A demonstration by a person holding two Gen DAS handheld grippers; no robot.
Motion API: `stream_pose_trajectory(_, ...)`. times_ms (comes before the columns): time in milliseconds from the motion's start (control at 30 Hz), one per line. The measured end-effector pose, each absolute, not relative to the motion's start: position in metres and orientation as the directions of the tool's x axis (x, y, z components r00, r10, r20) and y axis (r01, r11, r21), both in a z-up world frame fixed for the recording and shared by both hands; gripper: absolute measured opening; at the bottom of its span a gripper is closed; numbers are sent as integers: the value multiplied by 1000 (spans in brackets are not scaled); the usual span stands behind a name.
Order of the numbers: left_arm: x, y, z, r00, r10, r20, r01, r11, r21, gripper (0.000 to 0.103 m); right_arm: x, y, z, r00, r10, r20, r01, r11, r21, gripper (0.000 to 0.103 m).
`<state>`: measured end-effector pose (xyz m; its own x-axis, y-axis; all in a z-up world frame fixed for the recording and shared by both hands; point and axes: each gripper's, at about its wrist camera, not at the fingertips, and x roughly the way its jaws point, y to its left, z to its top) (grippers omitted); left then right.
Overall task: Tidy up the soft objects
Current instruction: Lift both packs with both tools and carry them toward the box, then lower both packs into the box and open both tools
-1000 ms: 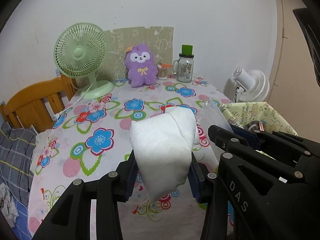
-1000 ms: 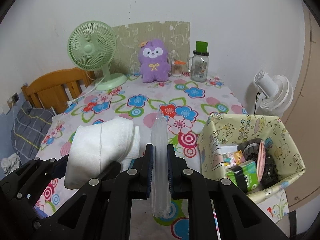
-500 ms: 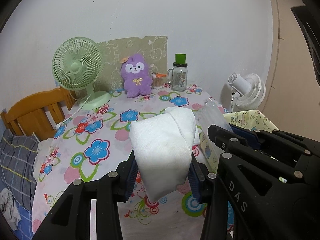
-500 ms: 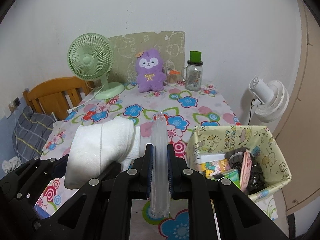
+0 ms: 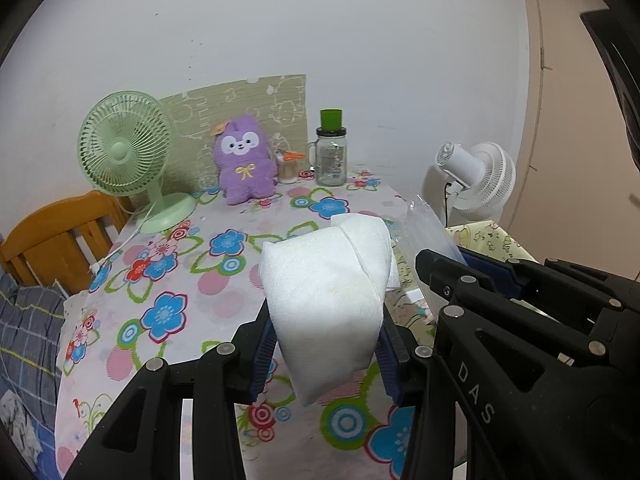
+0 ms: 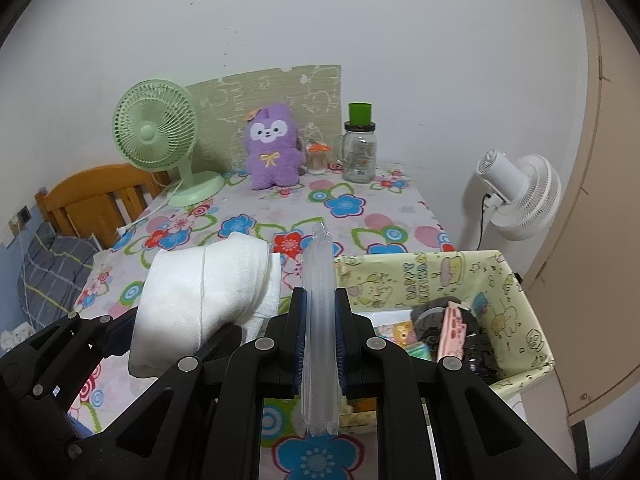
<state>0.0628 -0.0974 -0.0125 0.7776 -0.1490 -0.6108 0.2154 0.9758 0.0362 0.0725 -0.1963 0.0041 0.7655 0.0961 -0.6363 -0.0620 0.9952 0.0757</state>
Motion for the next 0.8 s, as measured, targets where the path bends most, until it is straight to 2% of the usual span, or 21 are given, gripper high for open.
stream_pose_trajectory(800,91,-171,-22,747,-198,-634,298,953,53,47,96,-267,-11,751,44,-658,17,996,86,16)
